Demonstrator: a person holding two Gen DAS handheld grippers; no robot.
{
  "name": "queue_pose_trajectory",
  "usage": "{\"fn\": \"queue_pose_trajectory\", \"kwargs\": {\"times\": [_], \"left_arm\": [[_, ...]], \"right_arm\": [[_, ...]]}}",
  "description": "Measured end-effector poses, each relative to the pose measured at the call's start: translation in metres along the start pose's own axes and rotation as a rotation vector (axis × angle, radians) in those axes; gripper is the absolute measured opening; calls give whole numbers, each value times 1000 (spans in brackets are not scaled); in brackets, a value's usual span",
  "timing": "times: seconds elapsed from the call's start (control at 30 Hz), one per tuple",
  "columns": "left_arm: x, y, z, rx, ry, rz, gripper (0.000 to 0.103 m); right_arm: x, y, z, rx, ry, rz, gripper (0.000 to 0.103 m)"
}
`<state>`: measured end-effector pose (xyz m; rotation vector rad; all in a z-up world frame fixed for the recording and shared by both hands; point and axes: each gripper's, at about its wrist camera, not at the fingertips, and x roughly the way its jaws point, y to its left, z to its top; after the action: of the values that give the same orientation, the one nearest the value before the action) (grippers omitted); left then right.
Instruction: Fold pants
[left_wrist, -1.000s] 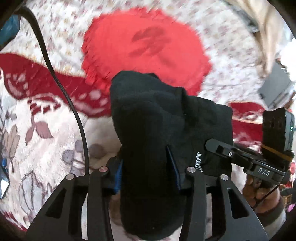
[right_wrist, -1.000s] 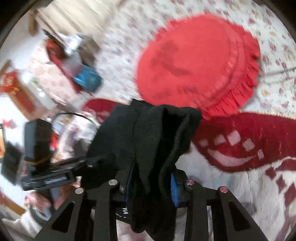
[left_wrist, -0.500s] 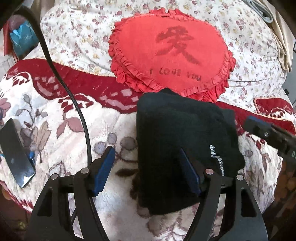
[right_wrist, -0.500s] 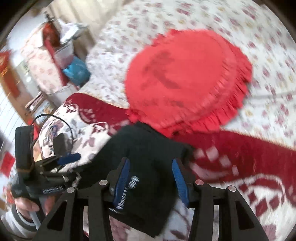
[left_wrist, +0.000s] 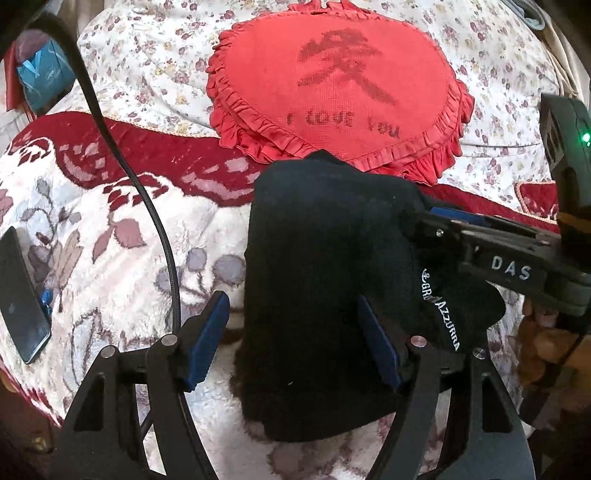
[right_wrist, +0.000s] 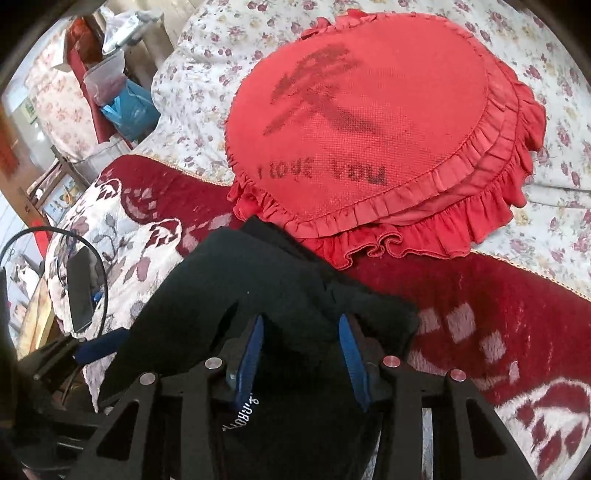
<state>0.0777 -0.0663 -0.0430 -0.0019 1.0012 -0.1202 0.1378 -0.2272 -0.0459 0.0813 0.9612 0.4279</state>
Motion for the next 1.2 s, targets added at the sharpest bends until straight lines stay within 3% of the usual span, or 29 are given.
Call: {"fn": "queue_pose_trajectory", "kwargs": {"times": [0.23,0.43,0.57,0.97,1.1,1.2], "left_arm": [[-11,8,-4,-26,1,-8,72],[-18,7,-9,-37,-12,-2,72],[-31,1,-11,-9,-51,50,72],[-68,6,-14,-34,-139,92,72],[-76,8,-16,-42,-151,98,72],[-80,8,-18,-39,-161,103,72]], "right_arm": [[-39,16,-30,-50,3,-33,42],[-34,25,-67,-97,28,-101,45],[-49,26,-59,-85,5,-84,45],[-82,47,-49,-75,-86,-116,50],[-90,48,-49,-57,-99,-119,59],[-95,49,-50,-58,-106,-117,60]]}}
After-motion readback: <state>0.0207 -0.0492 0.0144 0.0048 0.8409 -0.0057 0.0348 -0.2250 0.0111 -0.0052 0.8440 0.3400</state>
